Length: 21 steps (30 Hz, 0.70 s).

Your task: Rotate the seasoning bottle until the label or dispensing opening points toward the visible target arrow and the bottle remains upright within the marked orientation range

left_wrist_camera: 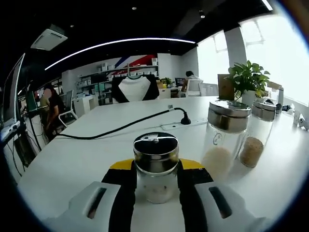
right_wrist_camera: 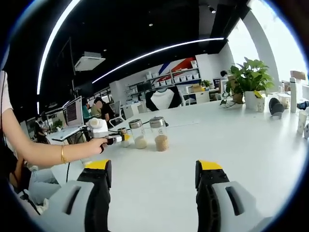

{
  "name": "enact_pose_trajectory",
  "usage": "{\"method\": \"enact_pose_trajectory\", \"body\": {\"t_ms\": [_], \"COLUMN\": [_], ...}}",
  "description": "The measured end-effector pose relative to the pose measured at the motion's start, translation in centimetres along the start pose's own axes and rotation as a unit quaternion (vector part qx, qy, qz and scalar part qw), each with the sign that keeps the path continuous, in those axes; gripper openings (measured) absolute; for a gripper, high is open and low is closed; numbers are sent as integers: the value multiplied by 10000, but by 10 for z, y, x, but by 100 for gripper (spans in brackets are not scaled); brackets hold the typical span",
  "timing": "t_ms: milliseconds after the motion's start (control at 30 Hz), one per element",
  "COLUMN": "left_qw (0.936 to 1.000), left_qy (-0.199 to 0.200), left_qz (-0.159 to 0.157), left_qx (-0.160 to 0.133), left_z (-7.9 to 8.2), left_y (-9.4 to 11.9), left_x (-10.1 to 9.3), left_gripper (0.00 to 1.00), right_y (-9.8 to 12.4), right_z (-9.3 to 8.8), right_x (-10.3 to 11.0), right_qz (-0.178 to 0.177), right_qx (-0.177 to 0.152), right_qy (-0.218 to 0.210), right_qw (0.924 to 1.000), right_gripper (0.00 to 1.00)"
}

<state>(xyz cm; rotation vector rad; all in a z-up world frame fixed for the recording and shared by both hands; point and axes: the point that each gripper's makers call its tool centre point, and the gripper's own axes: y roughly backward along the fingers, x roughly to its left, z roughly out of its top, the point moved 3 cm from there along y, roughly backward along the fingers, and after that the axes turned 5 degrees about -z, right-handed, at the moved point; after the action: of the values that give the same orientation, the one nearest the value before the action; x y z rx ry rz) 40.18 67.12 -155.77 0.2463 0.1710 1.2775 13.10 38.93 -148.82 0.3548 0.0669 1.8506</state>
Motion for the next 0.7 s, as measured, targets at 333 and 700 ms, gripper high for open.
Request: {"method": "enact_pose_trajectory", "body": {"t_ms": [333, 700], "left_qw": [9997, 9986], "left_qy": [111, 386], "left_qz": [-16, -108], "left_qx": [-215, -334], "left_z": [22, 30], "left_y": [8, 26], "left_x": [1, -7], "left_gripper": [34, 34], "right_y": [1, -5], "right_z": [4, 12], "right_x": [2, 17], "right_qz": [53, 222], "right_qx": [-52, -138], "right_qy": [-2, 16], "right_qw": [10000, 9997], "right_gripper": [70, 70]}}
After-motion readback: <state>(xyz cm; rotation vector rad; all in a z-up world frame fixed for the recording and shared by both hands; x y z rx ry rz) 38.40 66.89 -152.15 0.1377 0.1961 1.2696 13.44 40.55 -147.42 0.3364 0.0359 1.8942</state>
